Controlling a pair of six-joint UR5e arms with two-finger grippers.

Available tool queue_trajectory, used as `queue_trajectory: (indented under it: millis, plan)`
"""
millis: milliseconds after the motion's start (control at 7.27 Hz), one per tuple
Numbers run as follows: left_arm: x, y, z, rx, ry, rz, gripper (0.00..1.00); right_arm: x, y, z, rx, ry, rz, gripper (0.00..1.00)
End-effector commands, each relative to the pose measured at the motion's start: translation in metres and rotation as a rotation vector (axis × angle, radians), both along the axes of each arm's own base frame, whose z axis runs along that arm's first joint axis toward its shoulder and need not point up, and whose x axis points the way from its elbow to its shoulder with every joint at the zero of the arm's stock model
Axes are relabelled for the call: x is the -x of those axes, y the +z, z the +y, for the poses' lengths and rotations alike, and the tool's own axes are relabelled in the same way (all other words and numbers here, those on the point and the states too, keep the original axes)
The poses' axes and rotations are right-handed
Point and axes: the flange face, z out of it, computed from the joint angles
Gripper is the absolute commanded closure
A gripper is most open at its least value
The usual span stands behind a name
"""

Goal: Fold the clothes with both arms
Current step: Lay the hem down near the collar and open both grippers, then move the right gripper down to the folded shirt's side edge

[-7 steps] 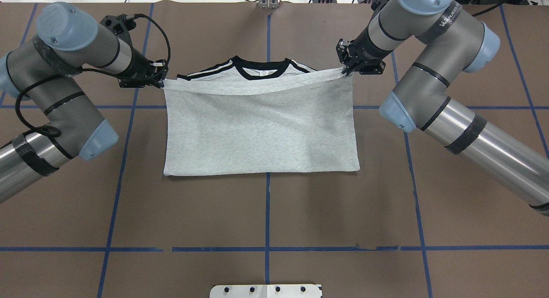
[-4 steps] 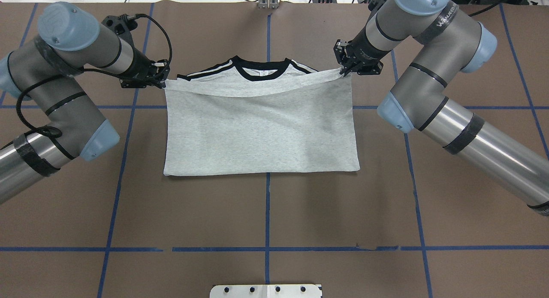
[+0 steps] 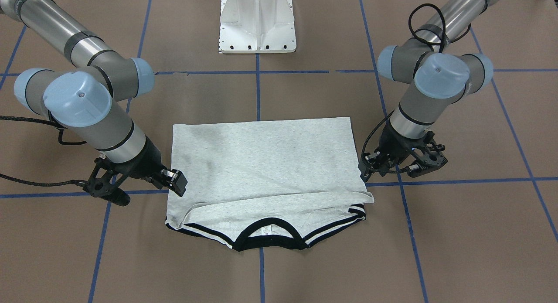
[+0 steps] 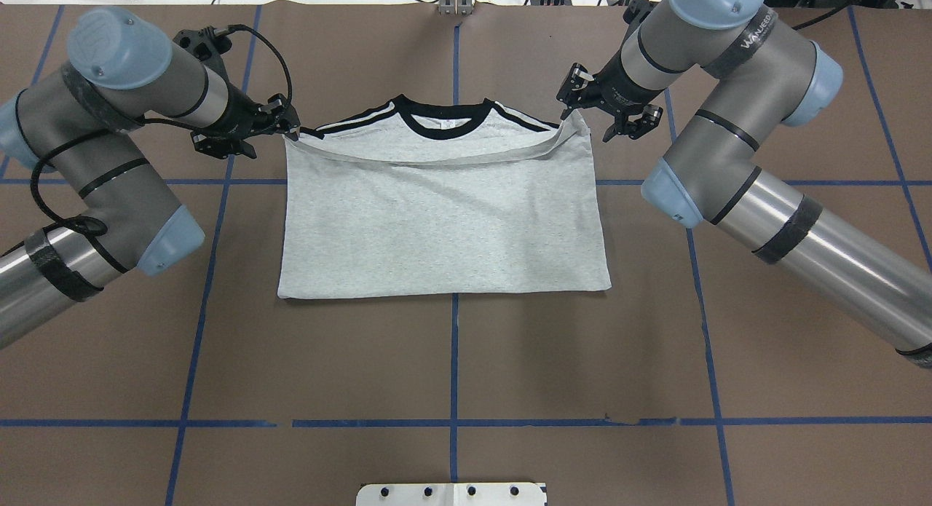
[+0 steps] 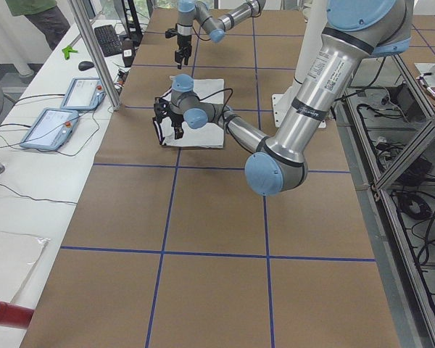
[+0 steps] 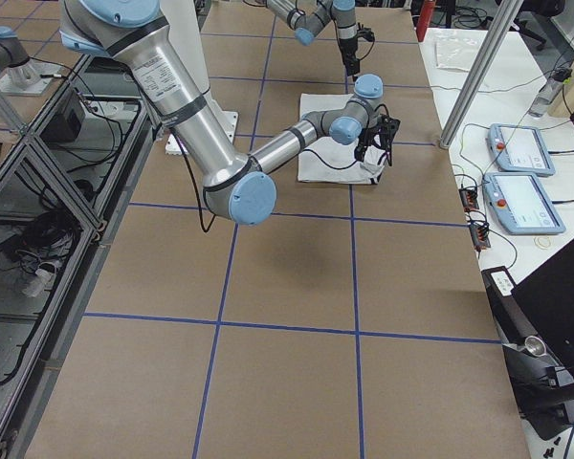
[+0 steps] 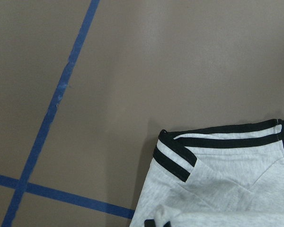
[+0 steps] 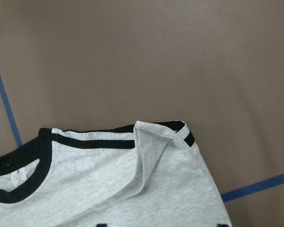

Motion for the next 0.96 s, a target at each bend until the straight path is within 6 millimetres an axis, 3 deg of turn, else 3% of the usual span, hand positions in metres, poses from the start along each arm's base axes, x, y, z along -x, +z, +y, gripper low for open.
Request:
queue_trajectory:
  millis: [0,275,550,688,825]
  plan:
    - [0.011,-0.015,0.009,-0.006,-0.002,0.006,0.00,0.006,0.008,0.047,-0.021,-0.044,-0.011,0.00]
    - [0.021,-0.037,0.020,0.000,-0.002,0.001,0.00,0.037,0.034,0.131,-0.091,-0.064,0.056,0.00]
    - [0.025,-0.045,0.024,-0.010,-0.005,0.009,0.00,0.047,0.053,0.168,-0.094,-0.080,0.086,0.00]
    - [0.025,-0.045,0.025,-0.011,-0.004,0.010,0.00,0.061,0.058,0.181,-0.114,-0.081,0.111,0.00]
    - [0.025,-0.047,0.025,-0.012,-0.004,0.011,0.00,0.063,0.060,0.182,-0.110,-0.081,0.125,0.00]
